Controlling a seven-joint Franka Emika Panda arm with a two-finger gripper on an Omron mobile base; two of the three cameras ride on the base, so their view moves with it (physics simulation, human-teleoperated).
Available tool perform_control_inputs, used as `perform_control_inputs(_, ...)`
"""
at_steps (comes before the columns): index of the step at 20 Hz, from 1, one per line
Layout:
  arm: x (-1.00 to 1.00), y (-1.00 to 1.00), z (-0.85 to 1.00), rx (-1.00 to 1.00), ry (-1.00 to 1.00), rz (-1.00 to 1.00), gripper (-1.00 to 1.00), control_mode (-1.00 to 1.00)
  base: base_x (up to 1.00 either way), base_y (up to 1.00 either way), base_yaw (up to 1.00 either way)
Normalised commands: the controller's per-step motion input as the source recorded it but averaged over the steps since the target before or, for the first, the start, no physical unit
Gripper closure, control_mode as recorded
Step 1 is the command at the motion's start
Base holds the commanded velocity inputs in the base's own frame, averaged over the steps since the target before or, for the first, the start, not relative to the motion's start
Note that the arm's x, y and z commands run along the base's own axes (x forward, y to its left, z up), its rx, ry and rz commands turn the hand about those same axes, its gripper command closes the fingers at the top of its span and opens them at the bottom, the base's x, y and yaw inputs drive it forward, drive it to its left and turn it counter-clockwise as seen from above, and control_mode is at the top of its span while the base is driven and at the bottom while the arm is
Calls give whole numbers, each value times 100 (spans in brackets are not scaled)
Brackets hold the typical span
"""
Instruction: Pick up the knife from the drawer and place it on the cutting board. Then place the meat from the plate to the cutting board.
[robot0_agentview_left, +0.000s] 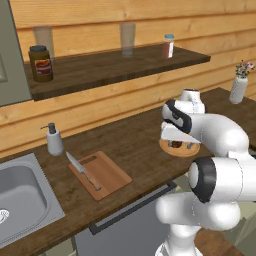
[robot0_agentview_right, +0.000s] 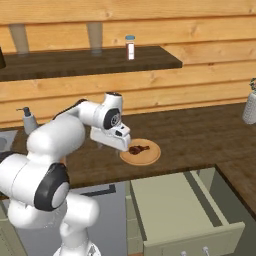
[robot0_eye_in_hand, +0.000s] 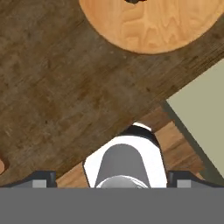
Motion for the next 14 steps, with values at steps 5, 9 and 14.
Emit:
perform_control_inputs(5, 69, -73, 0, 0, 1, -41, -100, -100, 0, 0, 0)
perform_control_inputs(9, 78, -29, -36, 0, 1, -38, -100, -100, 0, 0, 0)
perform_control_inputs(14, 67, -3, -51, 0, 0, -28, -100, -100, 0, 0, 0)
